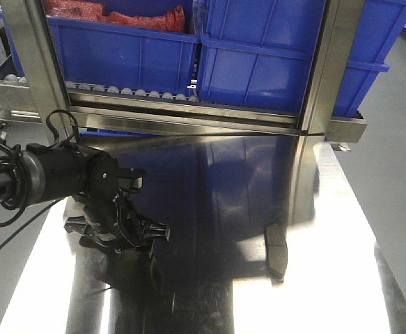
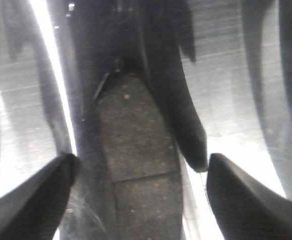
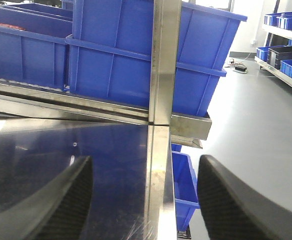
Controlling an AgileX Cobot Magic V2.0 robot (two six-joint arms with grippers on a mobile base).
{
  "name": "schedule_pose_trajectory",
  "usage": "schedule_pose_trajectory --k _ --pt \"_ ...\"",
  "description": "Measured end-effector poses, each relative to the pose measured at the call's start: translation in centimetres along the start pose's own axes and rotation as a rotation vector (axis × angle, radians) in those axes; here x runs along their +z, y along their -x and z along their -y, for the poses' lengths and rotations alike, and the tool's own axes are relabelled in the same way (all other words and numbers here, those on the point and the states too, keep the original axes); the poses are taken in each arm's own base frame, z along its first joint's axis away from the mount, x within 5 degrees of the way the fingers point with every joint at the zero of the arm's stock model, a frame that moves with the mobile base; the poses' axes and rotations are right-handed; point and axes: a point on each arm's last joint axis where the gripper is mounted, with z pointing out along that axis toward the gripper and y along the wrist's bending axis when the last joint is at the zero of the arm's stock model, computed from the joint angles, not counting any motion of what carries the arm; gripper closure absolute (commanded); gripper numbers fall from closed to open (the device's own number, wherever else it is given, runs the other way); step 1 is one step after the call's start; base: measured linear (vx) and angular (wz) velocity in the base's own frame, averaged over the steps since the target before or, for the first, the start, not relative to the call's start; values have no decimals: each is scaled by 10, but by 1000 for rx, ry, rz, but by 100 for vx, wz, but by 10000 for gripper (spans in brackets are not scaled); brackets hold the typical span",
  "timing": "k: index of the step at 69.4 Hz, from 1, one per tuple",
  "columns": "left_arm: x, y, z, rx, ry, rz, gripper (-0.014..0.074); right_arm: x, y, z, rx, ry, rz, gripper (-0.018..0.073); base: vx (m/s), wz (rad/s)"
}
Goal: Move and align brake pads A on conveyor
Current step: 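Lower the left gripper over the brake pad nearest the left arm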
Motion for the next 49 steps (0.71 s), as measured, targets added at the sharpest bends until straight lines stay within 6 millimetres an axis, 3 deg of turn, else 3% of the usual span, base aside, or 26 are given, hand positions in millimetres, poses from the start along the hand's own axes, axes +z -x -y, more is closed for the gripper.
schedule_pose_trajectory --k 8,25,49 --pt "1 0 -2 2 22 -1 248 0 0 0 0 0 0 125 0 0" --pt "2 0 2 3 18 2 600 0 0 0 0 0 0 125 0 0" --pt "-7 -4 5 57 43 21 603 0 0 0 0 0 0 125 0 0"
